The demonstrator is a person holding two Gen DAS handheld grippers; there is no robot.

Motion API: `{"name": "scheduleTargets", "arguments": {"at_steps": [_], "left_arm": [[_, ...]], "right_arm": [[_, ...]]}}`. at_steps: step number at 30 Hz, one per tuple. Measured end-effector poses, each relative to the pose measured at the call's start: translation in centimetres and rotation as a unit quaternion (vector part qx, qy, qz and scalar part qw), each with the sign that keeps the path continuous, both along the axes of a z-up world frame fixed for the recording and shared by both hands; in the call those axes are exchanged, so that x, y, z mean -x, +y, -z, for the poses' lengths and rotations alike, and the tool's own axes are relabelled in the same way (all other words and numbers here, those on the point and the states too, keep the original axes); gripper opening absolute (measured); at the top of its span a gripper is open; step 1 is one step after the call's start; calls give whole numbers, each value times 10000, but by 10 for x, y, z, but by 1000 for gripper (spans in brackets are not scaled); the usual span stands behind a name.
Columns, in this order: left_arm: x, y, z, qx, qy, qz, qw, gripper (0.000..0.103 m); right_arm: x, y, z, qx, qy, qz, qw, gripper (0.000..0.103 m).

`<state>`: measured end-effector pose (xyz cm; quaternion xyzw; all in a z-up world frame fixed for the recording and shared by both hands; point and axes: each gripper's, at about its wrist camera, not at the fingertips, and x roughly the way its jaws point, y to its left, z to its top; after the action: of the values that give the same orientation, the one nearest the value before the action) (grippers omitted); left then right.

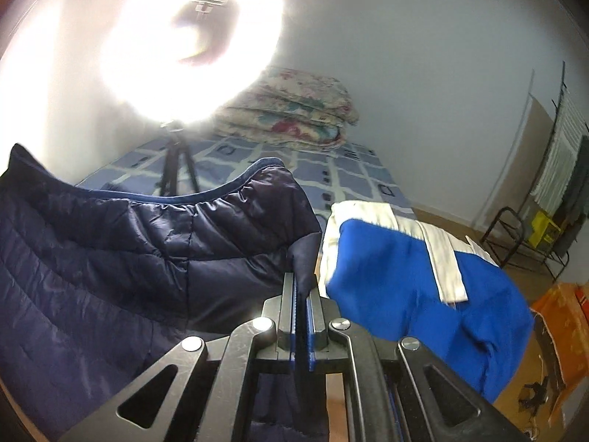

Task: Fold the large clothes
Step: 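Hold the folded hem with both tools and lay it over the collar, then open both tools and release the folded jacket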

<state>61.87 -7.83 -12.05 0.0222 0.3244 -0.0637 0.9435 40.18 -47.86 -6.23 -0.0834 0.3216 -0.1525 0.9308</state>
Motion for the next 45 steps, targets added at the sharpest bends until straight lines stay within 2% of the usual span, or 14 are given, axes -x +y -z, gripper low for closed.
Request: {"name": "scheduleTargets", "arguments": {"at_steps": [6, 12, 15, 17, 18, 20, 22, 25, 31, 34, 38, 41, 43, 45], "left_arm": [[-31, -30, 29, -493, 75, -255, 9984, 1], [-48, -38, 75, -834, 477, -504, 9941, 1], [-51, -33, 87, -846, 716, -649, 9917, 11], [-48, -27, 82, -816, 648, -806, 9913, 38], [-45, -24, 75, -802, 533, -900, 9913, 43], [-33, -20, 58, -827, 257, -925, 9919, 44], [-11, -23, 41, -695, 72, -540, 9961, 44], [35, -41, 28, -447, 79, 293, 9985, 44], [139, -95, 53, -67, 503, 1717, 9839, 44], [172, -123, 68, 14, 573, 2073, 9766, 44], [193, -160, 81, -301, 484, 2337, 9706, 44], [191, -177, 107, -695, 577, 2223, 9708, 44], [187, -180, 124, -808, 762, 2215, 9688, 44], [188, -178, 134, -736, 677, 2189, 9706, 44]], "right_arm": [[-49, 10, 33, 685, 339, 243, 9968, 1], [-72, 16, 71, 1109, 863, 338, 9895, 1], [-76, 13, 82, 1083, 1046, 377, 9879, 1], [-76, 10, 85, 1041, 1115, 396, 9875, 2], [-76, 8, 84, 1000, 1161, 459, 9871, 7], [-76, 1, 79, 747, 1214, 530, 9884, 28], [-64, -2, 67, 487, 1046, 491, 9921, 36], [-31, -4, 44, -135, 750, 260, 9968, 39], [77, 1, 32, -1315, 330, 95, 9907, 71], [145, -2, 47, -1962, 191, 322, 9798, 86], [189, -22, 82, -2672, 276, 927, 9588, 91], [197, -43, 112, -3679, 358, 1227, 9210, 91], [196, -51, 135, -4406, 345, 1362, 8866, 94], [194, -50, 138, -4439, 131, 1359, 8856, 100]]}}
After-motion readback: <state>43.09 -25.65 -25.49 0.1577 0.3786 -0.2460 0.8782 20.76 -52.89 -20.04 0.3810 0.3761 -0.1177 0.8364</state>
